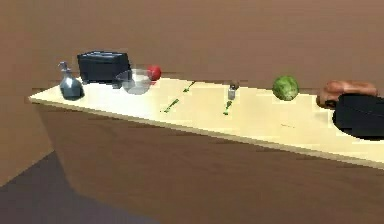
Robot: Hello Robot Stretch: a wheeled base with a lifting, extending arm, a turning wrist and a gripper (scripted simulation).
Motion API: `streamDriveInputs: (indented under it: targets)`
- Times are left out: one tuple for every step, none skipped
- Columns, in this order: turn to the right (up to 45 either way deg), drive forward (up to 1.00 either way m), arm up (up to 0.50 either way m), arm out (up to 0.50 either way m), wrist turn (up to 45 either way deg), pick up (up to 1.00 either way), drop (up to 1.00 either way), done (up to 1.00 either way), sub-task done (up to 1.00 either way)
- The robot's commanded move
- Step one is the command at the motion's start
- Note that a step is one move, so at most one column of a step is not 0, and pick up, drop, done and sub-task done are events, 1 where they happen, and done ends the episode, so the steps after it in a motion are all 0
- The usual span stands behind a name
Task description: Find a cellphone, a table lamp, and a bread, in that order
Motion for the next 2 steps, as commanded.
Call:
streamDriveInputs:
  targets:
    - [0.0, 0.2, 0.0, 0.0, 0.0, 0.0, 0.0, 0.0, 0.0]
    - [45.0, 0.0, 0.0, 0.0, 0.0, 0.0, 0.0, 0.0, 0.0]
